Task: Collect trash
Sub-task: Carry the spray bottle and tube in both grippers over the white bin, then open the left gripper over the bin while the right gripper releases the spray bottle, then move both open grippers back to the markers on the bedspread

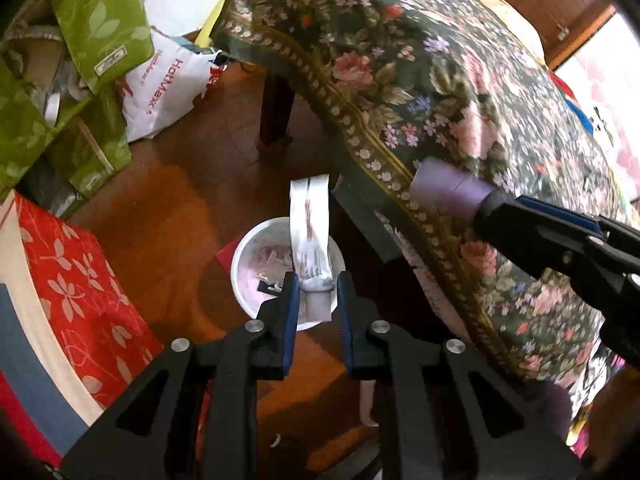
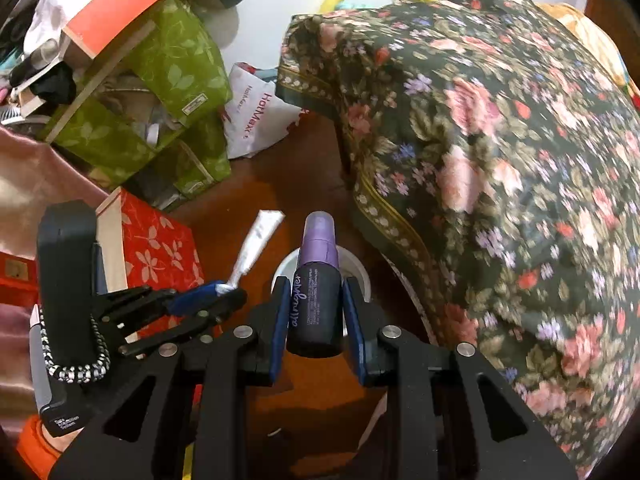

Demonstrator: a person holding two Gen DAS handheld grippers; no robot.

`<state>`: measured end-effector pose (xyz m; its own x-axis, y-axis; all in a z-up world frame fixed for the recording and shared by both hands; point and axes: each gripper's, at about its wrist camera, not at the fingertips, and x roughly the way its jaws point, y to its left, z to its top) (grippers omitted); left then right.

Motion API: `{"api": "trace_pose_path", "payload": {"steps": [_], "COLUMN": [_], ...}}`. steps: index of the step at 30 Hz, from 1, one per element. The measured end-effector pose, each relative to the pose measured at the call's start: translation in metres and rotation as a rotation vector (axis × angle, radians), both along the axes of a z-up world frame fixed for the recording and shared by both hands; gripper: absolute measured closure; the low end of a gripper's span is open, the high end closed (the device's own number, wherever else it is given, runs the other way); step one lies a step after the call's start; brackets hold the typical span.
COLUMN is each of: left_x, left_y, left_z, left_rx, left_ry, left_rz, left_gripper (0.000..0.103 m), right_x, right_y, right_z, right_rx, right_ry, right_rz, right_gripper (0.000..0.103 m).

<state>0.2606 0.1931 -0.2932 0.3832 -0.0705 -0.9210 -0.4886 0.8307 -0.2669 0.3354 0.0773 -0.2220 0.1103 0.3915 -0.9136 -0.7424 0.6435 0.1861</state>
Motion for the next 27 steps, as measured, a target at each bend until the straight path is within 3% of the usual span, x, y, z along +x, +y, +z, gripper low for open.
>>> {"api": "trace_pose_path", "payload": {"steps": [3, 6, 10, 19, 27], "left_x": [0.003, 0.000, -0.007, -0.020, -0.023], "left_y": [0.005, 0.006, 0.006, -0.013, -0.059], "left_z": [0.000, 0.005, 0.016, 0.071, 0.140], "left_rx": [0.014, 0.073, 0.118, 0.184, 0.265], "left_ry": [0.020, 0.026, 0.025, -0.073, -0.224], "left_rz": [0.009, 0.007, -0.002, -0.019, -0.072], "left_gripper": [0.076, 0.076, 0.076, 0.076, 0.076], "right_x": [0.007, 0.015, 0.017, 0.005, -0.011], "right_y": [0.008, 0.011, 0.008, -0.026, -0.079], "right_z": [-0.003, -0.006, -0.006, 0.026, 0.086], "right_rx": [0.007, 0.013, 0.007, 0.017, 0.087], "right_ry": [0.024, 0.057, 0.054, -0.061, -0.233], "right_rz": [-0.004, -0.016, -0.016, -0.021, -0.066], "right_gripper": [0.077, 0.062, 0.062, 0.062, 0.062]}}
